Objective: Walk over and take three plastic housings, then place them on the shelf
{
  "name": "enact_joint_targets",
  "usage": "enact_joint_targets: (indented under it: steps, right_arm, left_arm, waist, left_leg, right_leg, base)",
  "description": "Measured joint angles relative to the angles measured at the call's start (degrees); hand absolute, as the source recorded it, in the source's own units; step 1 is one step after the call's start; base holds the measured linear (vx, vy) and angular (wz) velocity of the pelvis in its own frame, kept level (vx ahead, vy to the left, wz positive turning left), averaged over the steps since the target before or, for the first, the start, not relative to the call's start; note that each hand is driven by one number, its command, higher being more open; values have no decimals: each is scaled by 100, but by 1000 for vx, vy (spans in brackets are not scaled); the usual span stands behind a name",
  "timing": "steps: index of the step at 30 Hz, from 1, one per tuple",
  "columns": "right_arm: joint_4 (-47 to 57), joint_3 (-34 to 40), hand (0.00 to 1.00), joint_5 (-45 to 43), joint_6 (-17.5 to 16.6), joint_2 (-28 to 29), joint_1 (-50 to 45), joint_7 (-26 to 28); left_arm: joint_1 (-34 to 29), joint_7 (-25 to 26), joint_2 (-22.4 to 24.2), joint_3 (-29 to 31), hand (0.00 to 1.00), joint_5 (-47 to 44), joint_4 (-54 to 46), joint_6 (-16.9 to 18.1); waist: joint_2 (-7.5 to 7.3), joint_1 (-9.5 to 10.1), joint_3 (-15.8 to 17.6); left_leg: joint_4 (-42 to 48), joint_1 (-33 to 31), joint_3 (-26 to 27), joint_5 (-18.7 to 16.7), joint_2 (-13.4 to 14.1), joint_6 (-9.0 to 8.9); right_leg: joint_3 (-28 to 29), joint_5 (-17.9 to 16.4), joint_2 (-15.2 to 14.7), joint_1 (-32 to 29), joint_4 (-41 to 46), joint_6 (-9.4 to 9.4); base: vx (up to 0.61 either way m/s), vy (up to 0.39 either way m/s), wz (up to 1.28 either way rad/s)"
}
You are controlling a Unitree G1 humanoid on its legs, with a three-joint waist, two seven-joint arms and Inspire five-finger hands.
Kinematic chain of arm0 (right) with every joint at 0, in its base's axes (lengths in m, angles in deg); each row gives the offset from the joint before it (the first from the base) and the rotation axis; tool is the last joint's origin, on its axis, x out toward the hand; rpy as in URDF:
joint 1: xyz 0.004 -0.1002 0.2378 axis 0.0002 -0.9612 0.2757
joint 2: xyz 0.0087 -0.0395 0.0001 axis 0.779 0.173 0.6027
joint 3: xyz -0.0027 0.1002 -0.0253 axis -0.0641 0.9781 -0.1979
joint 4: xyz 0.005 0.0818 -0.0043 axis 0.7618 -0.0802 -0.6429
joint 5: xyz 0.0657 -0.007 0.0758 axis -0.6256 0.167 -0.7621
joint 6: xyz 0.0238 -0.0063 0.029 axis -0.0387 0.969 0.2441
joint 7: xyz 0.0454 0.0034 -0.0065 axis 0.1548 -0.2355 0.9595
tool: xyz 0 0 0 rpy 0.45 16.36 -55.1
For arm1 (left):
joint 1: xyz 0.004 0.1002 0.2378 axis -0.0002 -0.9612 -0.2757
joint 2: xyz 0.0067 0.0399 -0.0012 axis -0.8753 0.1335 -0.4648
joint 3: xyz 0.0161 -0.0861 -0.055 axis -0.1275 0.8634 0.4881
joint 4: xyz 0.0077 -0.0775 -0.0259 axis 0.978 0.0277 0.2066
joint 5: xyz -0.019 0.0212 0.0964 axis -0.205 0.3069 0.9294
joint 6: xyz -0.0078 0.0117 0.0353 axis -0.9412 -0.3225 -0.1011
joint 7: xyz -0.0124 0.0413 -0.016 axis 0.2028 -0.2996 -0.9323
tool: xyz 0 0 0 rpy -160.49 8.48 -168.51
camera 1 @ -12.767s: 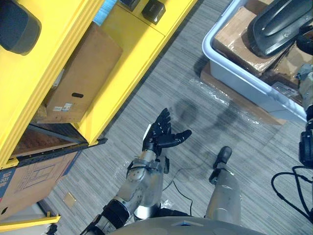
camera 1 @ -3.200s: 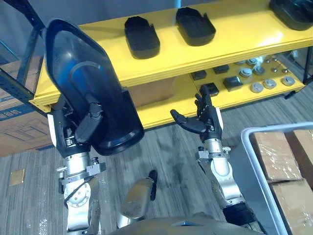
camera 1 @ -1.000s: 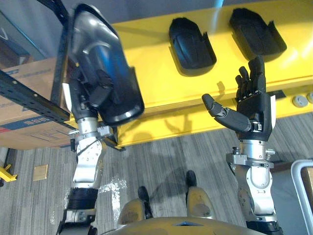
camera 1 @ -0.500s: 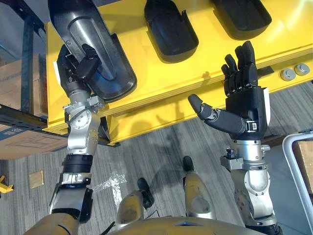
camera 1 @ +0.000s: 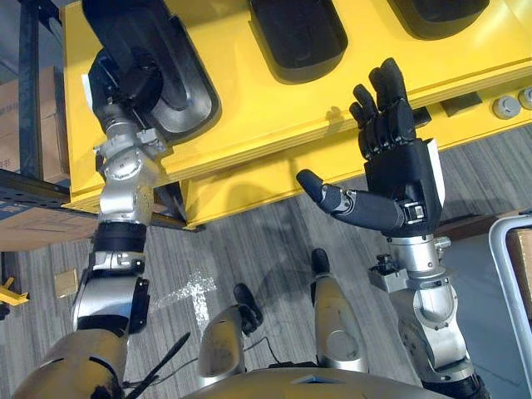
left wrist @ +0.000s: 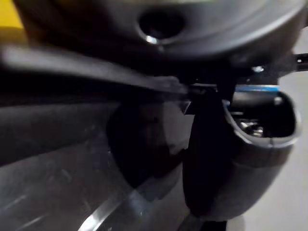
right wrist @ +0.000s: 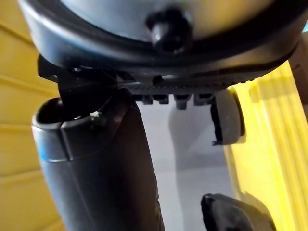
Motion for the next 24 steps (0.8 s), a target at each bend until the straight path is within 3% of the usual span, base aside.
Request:
enact_joint_targets:
  steps: [9,17,24]
  right_arm:
    - [82,-84,100,-61,162,-185,107,-135]
    - [88,-210,100,-88,181,-209,133,-178]
    - [88,-217,100,-94,191,-214,35,-180]
  left_arm:
    - [567,2,-343,-174,100,617,445,-396]
    - [1121,258,-581,-165,100,971,1039,-978]
    - [1172,506,-581,-119,100,744,1323,-1025]
  waist:
    - [2,-22,159]
    - [1,-152,160]
    - [-3,-235,156]
  left_leg:
    - [36,-9,67,-3,5,0]
    - [36,30,172,6,21,13]
    - [-42,260,259,7,18,15]
  right_leg:
    - [43,-14,-5,-43,64,7]
    - [76,-12,-3,-42,70,9]
    - [104,-9,3,146,18,14]
  base:
    - [0,0,0]
    - [8,-2,-2]
    - [11,-1,-4]
